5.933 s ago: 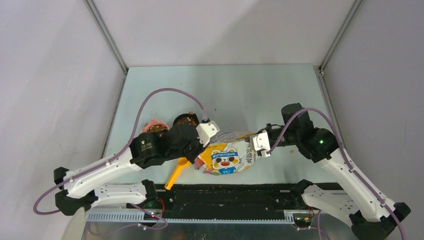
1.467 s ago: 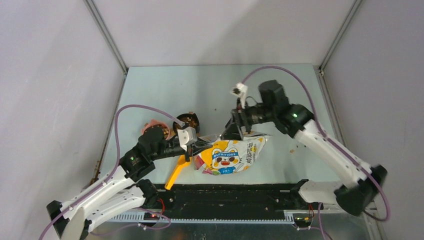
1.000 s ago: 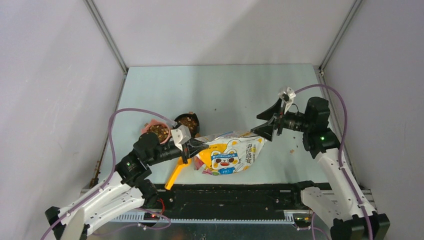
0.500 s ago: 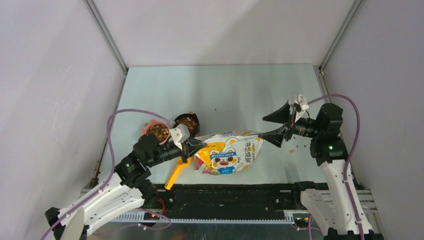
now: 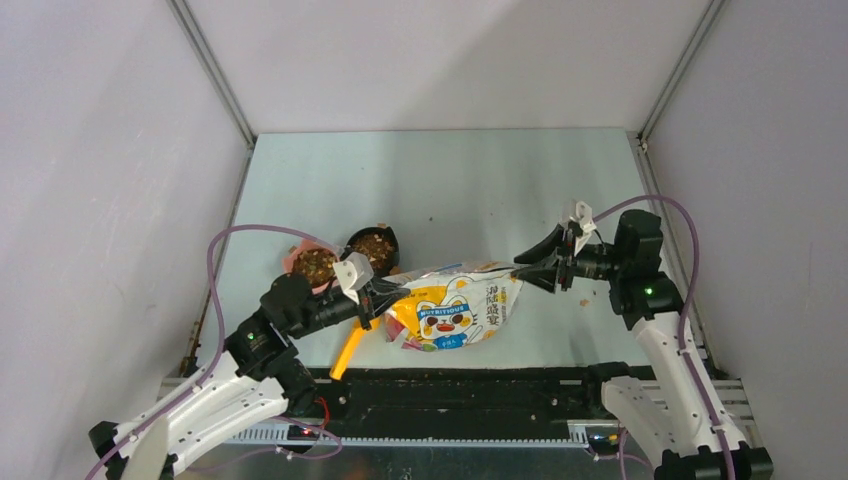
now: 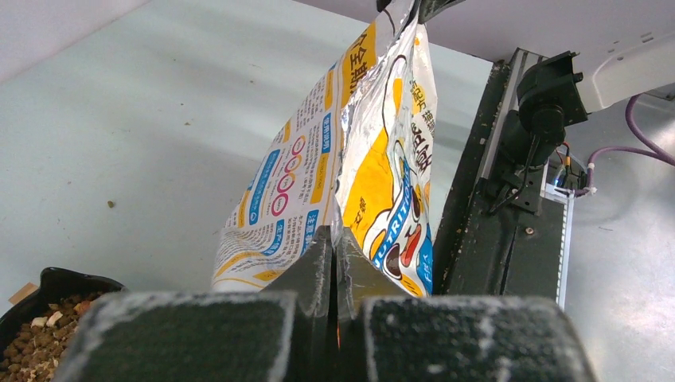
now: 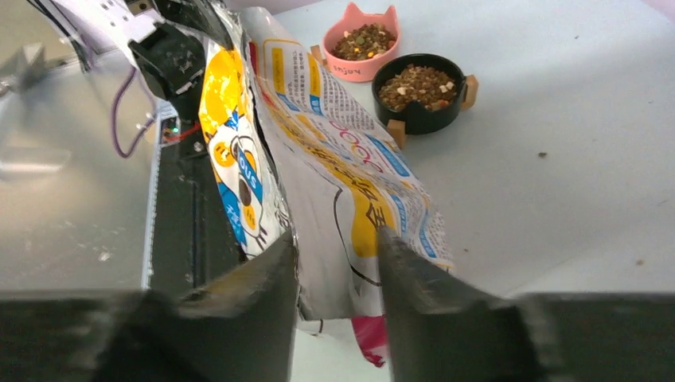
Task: Serve the pet food
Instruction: Close the pet food bag at the center of the board.
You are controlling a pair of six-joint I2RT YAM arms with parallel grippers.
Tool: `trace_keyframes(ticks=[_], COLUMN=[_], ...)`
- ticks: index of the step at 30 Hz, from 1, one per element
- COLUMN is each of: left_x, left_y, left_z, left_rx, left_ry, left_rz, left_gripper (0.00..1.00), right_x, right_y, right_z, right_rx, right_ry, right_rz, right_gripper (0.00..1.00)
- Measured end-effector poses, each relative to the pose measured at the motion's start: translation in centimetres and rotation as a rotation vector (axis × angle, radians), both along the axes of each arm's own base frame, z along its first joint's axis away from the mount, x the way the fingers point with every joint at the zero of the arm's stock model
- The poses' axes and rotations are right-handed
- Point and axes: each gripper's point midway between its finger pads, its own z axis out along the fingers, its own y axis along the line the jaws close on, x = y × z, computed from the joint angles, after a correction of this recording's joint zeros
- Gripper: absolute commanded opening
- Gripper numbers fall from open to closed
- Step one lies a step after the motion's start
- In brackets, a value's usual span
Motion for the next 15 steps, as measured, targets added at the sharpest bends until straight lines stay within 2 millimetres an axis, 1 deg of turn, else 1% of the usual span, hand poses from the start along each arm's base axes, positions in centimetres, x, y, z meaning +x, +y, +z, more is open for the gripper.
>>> trace_keyframes(ticks=[2, 4, 6, 8, 11, 13, 15], left_x=[0.00, 0.06, 0.15, 0.15, 0.16, 0.14, 0.14], left_y=[0.02, 0.14, 0.32, 0.40, 0.54, 0.69, 0.81], left_z=[0.04, 0.08, 0.17, 0.23, 0.26, 0.24, 0.19], left_rx=[-0.001, -0.002, -0.004, -0.005, -0.004, -0.003, 0.003], left_ry=[-0.001, -0.003, -0.007, -0.013, -0.021, -0.022, -0.029], left_rz=[0.001, 0.008, 0.020, 0.026, 0.033, 0.039, 0.041], left_gripper=[0.00, 0.00, 0.00, 0.00, 0.00, 0.00, 0.00], right_x=[0.00, 0.21, 0.53, 0.56, 0.66, 0.42, 0.13], right_y=[0.27, 0.39, 0.30, 0.26, 0.03, -0.04, -0.08], right_z=[-0.13, -0.01, 0.08, 0.21, 0.26, 0.41, 0.56], right_rx=[0.003, 0.014, 0.045, 0.093, 0.138, 0.154, 0.159], right_ry=[0.011, 0.043, 0.156, 0.318, 0.472, 0.523, 0.534], right_rz=[0.014, 0.004, -0.031, -0.041, -0.051, -0.046, -0.030], right_gripper=[0.00, 0.00, 0.00, 0.00, 0.00, 0.00, 0.00])
